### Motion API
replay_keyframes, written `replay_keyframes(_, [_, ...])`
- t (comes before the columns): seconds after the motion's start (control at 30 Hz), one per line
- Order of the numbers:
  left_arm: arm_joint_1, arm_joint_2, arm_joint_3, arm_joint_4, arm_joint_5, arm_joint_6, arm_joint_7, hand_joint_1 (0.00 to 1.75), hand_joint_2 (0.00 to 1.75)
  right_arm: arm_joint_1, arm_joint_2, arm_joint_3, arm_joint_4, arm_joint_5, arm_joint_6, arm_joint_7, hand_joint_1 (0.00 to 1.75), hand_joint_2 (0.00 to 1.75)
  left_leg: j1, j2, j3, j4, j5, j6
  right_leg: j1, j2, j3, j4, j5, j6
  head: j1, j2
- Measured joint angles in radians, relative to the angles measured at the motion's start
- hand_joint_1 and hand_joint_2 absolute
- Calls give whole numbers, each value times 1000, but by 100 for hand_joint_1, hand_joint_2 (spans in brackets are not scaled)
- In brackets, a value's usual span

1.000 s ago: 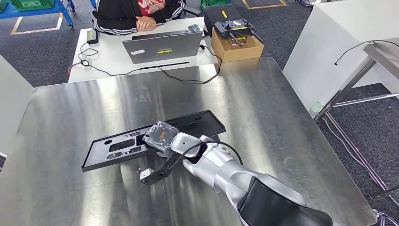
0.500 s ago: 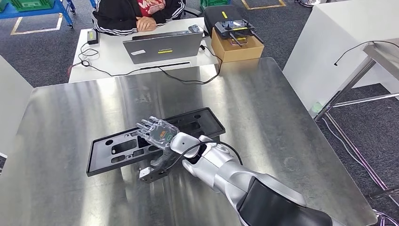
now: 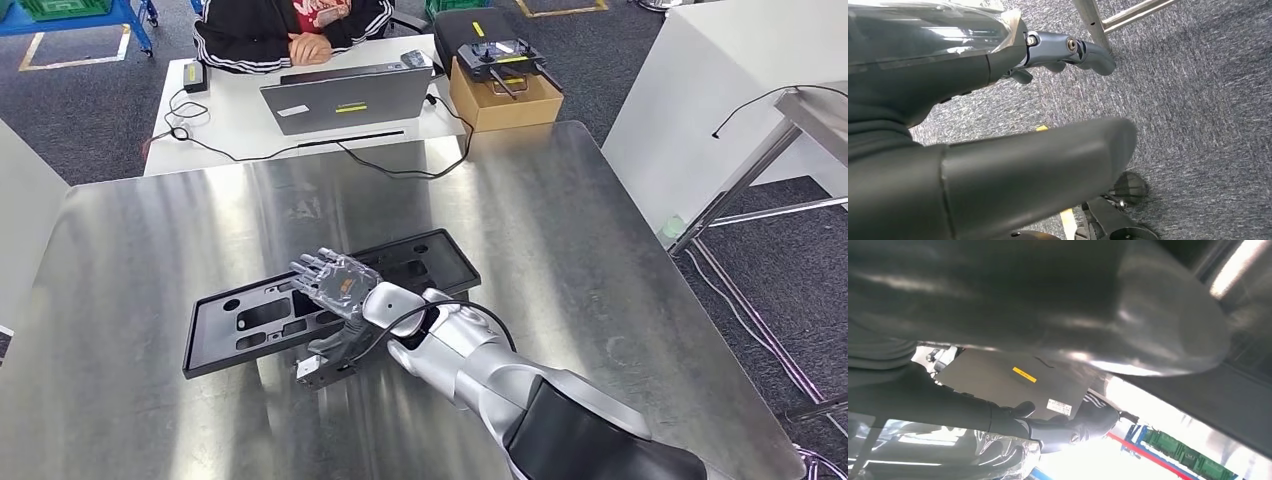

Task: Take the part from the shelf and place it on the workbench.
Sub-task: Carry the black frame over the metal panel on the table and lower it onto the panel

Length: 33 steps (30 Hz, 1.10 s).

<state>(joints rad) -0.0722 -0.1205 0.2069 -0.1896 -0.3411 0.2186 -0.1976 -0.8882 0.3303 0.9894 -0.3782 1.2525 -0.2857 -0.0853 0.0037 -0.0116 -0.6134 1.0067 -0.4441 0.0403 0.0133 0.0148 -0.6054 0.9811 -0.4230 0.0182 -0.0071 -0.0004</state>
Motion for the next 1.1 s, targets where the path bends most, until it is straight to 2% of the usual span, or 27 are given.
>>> replay_keyframes(0.27, [5, 1, -8, 0, -2, -15, 0, 0, 0, 5, -7, 0, 1, 12, -2, 12, 0, 0, -1, -2, -10, -1, -1, 0, -2, 0, -7, -6, 0, 1, 0, 0])
replay_keyframes(0.37, [10, 2, -9, 1, -2, -23, 1, 0, 0, 24, -14, 0, 4, 17, -5, 14, 0, 0, -3, -3, -4, 0, -3, 7, -5, 0, 1, -11, 1, 4, 0, 0])
replay_keyframes(0.43, [14, 1, -9, 2, -2, -27, 2, 0, 0, 39, -20, 1, 6, 25, -6, 17, 0, 0, 4, 3, 14, -15, 1, 14, -1, 1, 1, 4, -15, 5, 1, 0])
replay_keyframes(0.47, [15, 0, -10, 2, -2, -29, 2, 0, 0, 42, -22, 2, 7, 29, -6, 19, 0, 0, 7, 7, 23, -23, 3, 18, -1, 1, -9, 35, -36, 4, 3, 0])
replay_keyframes(0.5, [15, 0, -11, 2, -2, -29, 2, 0, 0, 42, -23, 2, 7, 32, -6, 21, 0, 0, 9, 10, 28, -28, 5, 20, -4, 0, -32, 88, -65, 4, 4, 0])
replay_keyframes(0.57, [12, 1, -13, 2, -2, -29, 3, 0, 0, 41, -25, 2, 8, 36, -6, 23, 0, 0, 10, 15, 30, -28, 6, 22, -13, -2, -89, 227, -118, 6, 6, 0])
replay_keyframes(0.6, [10, 2, -14, 2, -2, -29, 3, 0, 0, 41, -25, 3, 8, 38, -6, 23, 0, 0, 10, 16, 30, -27, 6, 21, -18, -3, -107, 274, -128, 12, 6, 0])
replay_keyframes(0.63, [8, 2, -15, 2, -2, -29, 3, 0, 0, 40, -26, 3, 8, 39, -6, 23, 0, 0, 11, 17, 30, -26, 6, 21, -24, -3, -108, 283, -122, 22, 6, 0])
replay_keyframes(0.67, [6, 2, -15, 2, -2, -29, 3, 0, 0, 37, -26, 3, 8, 40, -6, 23, 0, 0, 13, 17, 30, -24, 5, 19, -29, -5, -88, 250, -102, 34, 6, 0])
replay_keyframes(0.7, [4, 2, -15, 2, -2, -29, 3, 0, 0, 33, -25, 3, 8, 40, -6, 23, 0, 0, 15, 17, 30, -20, 4, 16, -35, -8, -52, 183, -73, 46, 6, 0])
replay_keyframes(0.73, [2, 2, -15, 2, -2, -29, 3, 0, 0, 28, -24, 3, 8, 40, -6, 24, 0, 0, 16, 17, 28, -15, 2, 10, -38, -10, -10, 110, -53, 55, 6, 0])
replay_keyframes(0.77, [-1, 2, -15, 1, -2, -29, 3, 0, 0, 22, -22, 3, 8, 41, -6, 24, 0, 0, 17, 17, 25, -10, 1, 2, -37, -10, 23, 54, -37, 57, 6, 0])
replay_keyframes(0.8, [-3, 2, -16, 1, -2, -29, 3, 0, 0, 17, -20, 3, 8, 41, -6, 24, 0, 0, 17, 16, 22, -6, 1, -6, -34, -9, 42, 19, -30, 55, 7, 0])
replay_keyframes(0.87, [-5, 2, -16, 1, -2, -29, 3, 0, 0, 11, -17, 3, 8, 42, -6, 24, 0, 0, 17, 15, 19, -3, 6, -20, -27, -5, 42, 12, -28, 45, 7, 0])
replay_keyframes(0.93, [-5, 3, -16, 1, -2, -29, 3, 0, 0, 10, -15, 3, 8, 42, -6, 25, 0, 0, 21, 14, 12, 8, -8, -30, -36, -6, 35, 10, -22, 30, 7, 0])
replay_keyframes(0.97, [-5, 3, -16, 1, -2, -29, 3, 0, 0, 9, -14, 3, 8, 43, -6, 25, 0, 0, 23, 14, 1, 33, -33, -33, -40, -6, 32, 8, -17, 18, 6, 0])
replay_keyframes(1.03, [-5, 4, -17, 1, -2, -29, 3, 0, 0, 8, -11, 3, 8, 43, -6, 25, 0, 0, 26, 13, -40, 141, -114, -39, -39, -7, 22, 7, -8, -3, 6, 0])
replay_keyframes(1.07, [-5, 5, -17, 1, -2, -29, 4, 0, 0, 8, -11, 4, 8, 43, -6, 25, 0, 0, 26, 13, -62, 207, -150, -41, -36, -8, 15, 8, -3, -10, 6, 0])
replay_keyframes(1.1, [-5, 5, -17, 1, -3, -29, 4, 0, 0, 8, -11, 4, 8, 43, -6, 25, 0, 0, 26, 12, -76, 258, -170, -43, -33, -8, 9, 8, 1, -13, 6, 0])
